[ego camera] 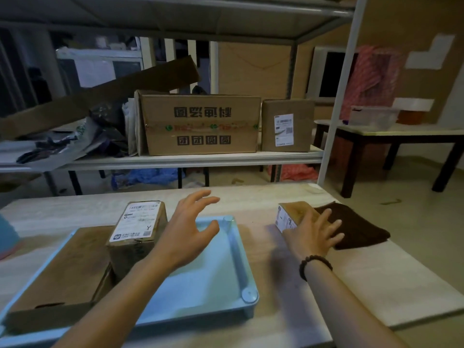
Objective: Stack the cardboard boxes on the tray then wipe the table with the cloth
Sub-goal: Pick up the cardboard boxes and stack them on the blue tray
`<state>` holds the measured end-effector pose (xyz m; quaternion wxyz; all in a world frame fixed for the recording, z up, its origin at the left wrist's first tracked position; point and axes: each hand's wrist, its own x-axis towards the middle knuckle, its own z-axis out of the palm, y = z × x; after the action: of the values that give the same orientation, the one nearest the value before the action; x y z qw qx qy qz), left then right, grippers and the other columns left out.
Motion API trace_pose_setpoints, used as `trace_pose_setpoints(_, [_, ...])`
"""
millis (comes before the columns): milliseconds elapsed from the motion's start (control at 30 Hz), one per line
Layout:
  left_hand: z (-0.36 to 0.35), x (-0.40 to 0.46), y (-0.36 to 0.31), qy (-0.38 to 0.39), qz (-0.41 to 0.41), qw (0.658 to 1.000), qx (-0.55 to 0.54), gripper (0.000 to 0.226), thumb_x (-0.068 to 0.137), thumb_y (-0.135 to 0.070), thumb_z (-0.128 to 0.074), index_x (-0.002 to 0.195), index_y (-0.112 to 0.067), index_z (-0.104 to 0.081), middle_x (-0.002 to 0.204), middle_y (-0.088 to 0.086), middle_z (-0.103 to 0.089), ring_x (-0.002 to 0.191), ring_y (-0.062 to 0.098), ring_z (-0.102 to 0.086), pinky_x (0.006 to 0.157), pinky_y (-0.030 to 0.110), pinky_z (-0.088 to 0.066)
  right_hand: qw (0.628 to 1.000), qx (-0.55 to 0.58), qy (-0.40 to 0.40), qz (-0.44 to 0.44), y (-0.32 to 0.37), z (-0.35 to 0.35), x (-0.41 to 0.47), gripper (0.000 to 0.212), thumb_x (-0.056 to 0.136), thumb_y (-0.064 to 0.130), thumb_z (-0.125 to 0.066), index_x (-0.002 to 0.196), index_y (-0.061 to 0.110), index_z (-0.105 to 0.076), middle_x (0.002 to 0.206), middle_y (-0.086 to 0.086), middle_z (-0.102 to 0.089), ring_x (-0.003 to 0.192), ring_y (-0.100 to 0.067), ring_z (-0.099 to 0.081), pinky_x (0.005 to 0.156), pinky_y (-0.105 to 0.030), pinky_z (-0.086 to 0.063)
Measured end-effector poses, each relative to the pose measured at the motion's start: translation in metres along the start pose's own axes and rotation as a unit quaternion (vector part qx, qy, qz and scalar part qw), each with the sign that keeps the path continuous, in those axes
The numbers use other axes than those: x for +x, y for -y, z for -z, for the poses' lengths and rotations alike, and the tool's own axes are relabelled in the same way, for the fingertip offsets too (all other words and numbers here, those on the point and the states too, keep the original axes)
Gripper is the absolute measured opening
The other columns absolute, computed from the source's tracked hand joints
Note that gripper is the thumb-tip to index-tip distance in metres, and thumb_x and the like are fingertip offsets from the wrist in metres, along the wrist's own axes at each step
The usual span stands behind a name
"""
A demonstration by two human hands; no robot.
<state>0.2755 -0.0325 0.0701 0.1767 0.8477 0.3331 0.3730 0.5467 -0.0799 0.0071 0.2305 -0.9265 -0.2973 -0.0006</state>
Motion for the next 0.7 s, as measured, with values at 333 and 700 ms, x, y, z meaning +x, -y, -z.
trace_pose_setpoints(333, [-0.011,0.007,-0.015,0.04,0.125,0.98,-0.152,0.065,0.092,-0.036,-0.064,0.15,-0.029,-0.034,0.151,-0.011,-0.041,0.133,0.006,-0.042,0.107,0.031,-0.037,0.937,0.277,-0.129,0.171,0.008,0.003,-0.024,0.107,0.081,0.034,-0.084,0.16,0.016,-0.014,0.165,-0.014,-0.018,0.144,-0.035,-0.021,0.112,-0.05,-0.034])
trace_pose_setpoints(700, [0.004,0.015,-0.01,0.005,0.221,0.858,-0.463,0.061,0.082,-0.024,-0.074,0.135,-0.039,-0.048,0.115,0.004,-0.072,0.097,0.023,-0.072,0.072,0.035,-0.057,0.795,0.412,-0.153,0.417,0.079,0.008,-0.107,0.091,0.078,0.051,-0.072,0.15,0.017,-0.027,0.143,-0.008,-0.042,0.127,-0.02,-0.045,0.103,-0.015,-0.039])
